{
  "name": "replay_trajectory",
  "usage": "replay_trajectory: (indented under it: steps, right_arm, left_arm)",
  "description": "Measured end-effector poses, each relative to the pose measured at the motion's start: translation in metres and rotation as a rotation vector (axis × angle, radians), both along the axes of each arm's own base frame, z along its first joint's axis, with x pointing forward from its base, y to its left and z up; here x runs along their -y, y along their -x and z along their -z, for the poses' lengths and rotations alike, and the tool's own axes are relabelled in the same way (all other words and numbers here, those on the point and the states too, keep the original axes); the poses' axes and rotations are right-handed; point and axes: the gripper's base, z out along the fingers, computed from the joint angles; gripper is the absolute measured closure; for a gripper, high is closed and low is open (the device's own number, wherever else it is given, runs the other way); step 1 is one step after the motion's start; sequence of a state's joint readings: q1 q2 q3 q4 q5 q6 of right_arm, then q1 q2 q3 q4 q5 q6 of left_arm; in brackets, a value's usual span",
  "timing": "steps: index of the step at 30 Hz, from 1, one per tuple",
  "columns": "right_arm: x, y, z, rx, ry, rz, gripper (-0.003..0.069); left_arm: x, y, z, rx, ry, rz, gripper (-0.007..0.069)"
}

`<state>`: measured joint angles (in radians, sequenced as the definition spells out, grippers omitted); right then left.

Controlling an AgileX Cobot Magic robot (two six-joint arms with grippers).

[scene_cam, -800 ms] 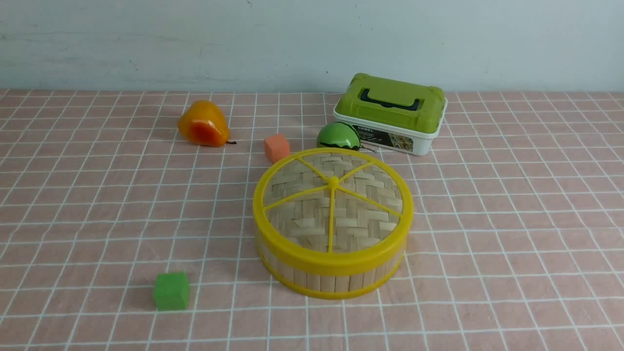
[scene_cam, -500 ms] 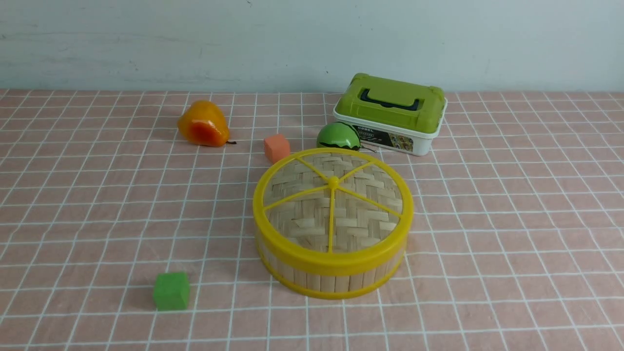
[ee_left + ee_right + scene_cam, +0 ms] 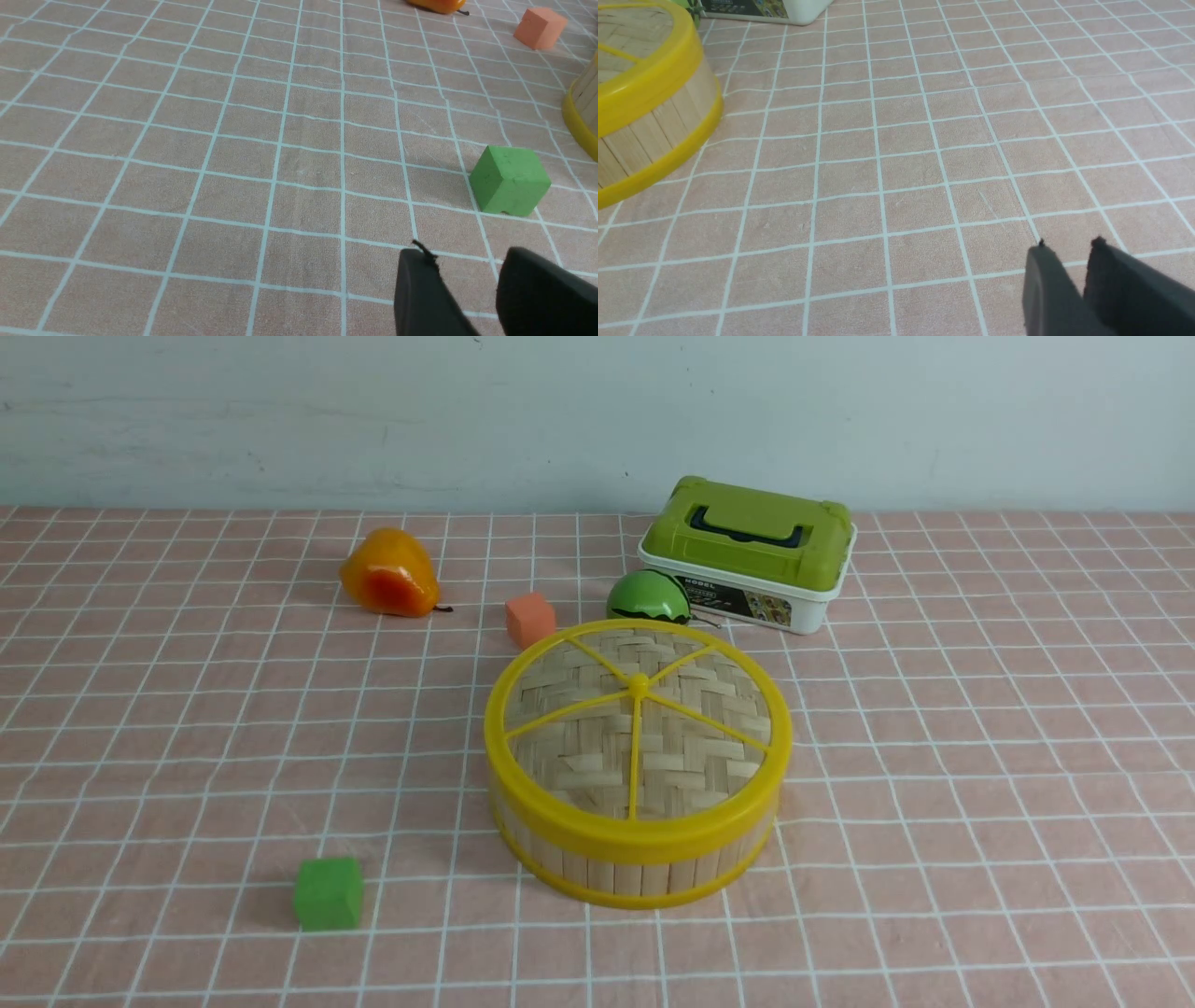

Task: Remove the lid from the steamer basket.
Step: Use the right arm to lift the lid of the steamer

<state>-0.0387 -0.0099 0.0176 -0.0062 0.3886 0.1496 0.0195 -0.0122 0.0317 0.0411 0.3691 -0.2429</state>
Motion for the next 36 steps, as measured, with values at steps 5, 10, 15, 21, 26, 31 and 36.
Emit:
replay_trajectory:
  steps: [5, 10, 15, 21, 26, 31, 36]
  right_arm:
    - [0.0000, 0.0000, 0.0000, 0.000, 0.000, 0.000, 0.0540]
    - [0.0000, 0.0000, 0.0000, 0.000, 0.000, 0.000, 0.0538]
    - [0.0000, 0.0000, 0.0000, 0.000, 0.000, 0.000, 0.0530]
    - [0.0000, 0.0000, 0.0000, 0.000, 0.000, 0.000, 0.0524]
    - [0.0000, 0.0000, 0.0000, 0.000, 0.000, 0.000, 0.0519]
    - [0.0000, 0.0000, 0.0000, 0.000, 0.000, 0.000, 0.0511]
    - [0.0000, 0.0000, 0.0000, 0.000, 0.000, 0.000, 0.0507]
  left_arm:
    - [0.0000, 0.0000, 0.0000, 0.000, 0.000, 0.000, 0.0384]
    - [0.0000, 0.0000, 0.0000, 0.000, 0.000, 0.000, 0.0384]
    - [0.0000, 0.0000, 0.0000, 0.000, 0.000, 0.000, 0.0384]
    - [0.0000, 0.0000, 0.0000, 0.000, 0.000, 0.000, 0.0384]
    - [0.0000, 0.0000, 0.0000, 0.000, 0.000, 0.000, 0.0384]
    - [0.0000, 0.0000, 0.0000, 0.000, 0.000, 0.000, 0.0384]
    - [0.0000, 0.0000, 0.0000, 0.000, 0.000, 0.000, 0.0384]
